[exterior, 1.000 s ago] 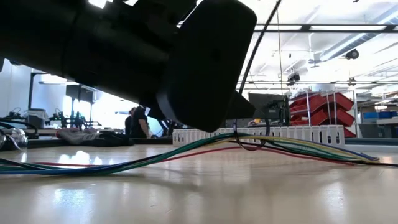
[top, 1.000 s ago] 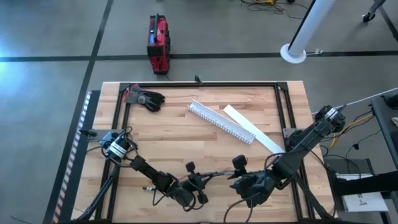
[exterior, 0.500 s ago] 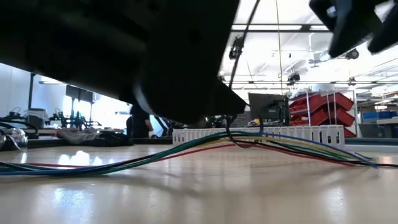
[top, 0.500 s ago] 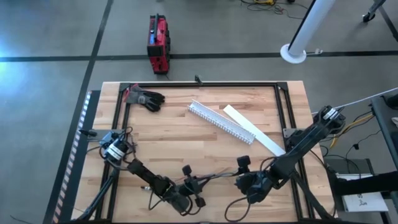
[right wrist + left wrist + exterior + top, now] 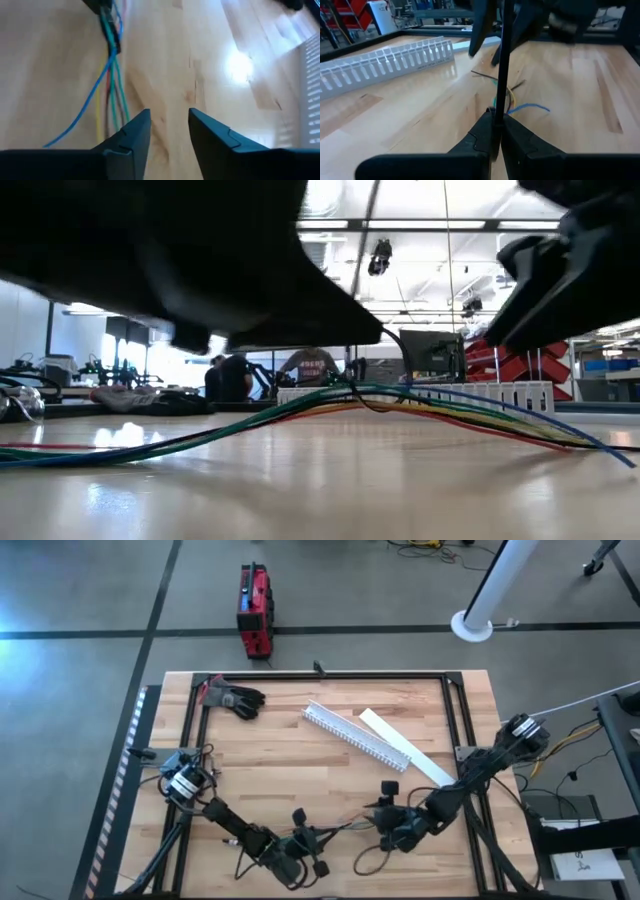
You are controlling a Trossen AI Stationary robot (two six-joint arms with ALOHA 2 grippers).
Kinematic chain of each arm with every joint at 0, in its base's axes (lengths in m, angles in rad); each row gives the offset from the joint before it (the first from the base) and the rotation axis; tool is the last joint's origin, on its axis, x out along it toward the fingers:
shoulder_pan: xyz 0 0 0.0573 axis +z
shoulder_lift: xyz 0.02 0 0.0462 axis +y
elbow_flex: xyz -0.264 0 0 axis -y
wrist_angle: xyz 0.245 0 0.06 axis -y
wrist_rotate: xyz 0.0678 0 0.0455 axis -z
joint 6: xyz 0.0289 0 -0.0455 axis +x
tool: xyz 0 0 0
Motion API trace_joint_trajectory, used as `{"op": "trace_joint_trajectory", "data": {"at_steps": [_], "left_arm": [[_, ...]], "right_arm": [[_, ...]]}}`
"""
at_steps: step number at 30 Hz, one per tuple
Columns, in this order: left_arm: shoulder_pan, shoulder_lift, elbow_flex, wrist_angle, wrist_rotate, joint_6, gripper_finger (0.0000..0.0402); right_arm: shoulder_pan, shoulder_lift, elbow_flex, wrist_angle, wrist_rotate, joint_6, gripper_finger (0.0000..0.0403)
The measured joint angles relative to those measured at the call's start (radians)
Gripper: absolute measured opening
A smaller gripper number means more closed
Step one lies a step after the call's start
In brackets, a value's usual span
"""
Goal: Ziptie cables
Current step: Wrap the cables together using the zip tie
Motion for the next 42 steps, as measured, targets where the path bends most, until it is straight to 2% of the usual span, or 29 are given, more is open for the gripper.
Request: {"op": "trace_joint_trajectory", "data": {"at_steps": [3, 10, 17, 23, 30, 35, 42], "left_arm": [[0.021, 0.0, 0.0, 0.023, 0.02, -0.001, 0.0008], [0.062, 0.001, 0.0, 0.026, 0.071, -0.017, 0.0008], [0.075, 0.011, 0.0, 0.031, 0.092, -0.035, 0.0008], [0.076, 0.013, 0.0, 0.031, 0.092, -0.039, 0.0008], [0.093, 0.013, 0.0, 0.034, 0.098, -0.044, 0.0008], [0.111, 0.014, 0.0, 0.08, 0.171, -0.026, 0.0008], [0.116, 0.014, 0.0, 0.083, 0.196, -0.01, 0.0008]], "right_arm": [[-0.031, 0.054, 0.002, 0.023, -0.02, 0.034, 0.0083], [-0.039, 0.123, 0.019, 0.139, -0.153, 0.044, 0.0006], [-0.039, 0.116, 0.04, 0.109, -0.161, 0.047, 0.0002], [-0.041, 0.104, 0.041, -0.047, -0.076, 0.13, 0.0001], [-0.041, 0.12, 0.036, 0.032, -0.136, 0.183, 0.0], [-0.042, 0.119, 0.039, 0.127, -0.147, 0.147, 0.0], [-0.043, 0.09, 0.04, 0.006, -0.147, 0.191, 0.0]]}}
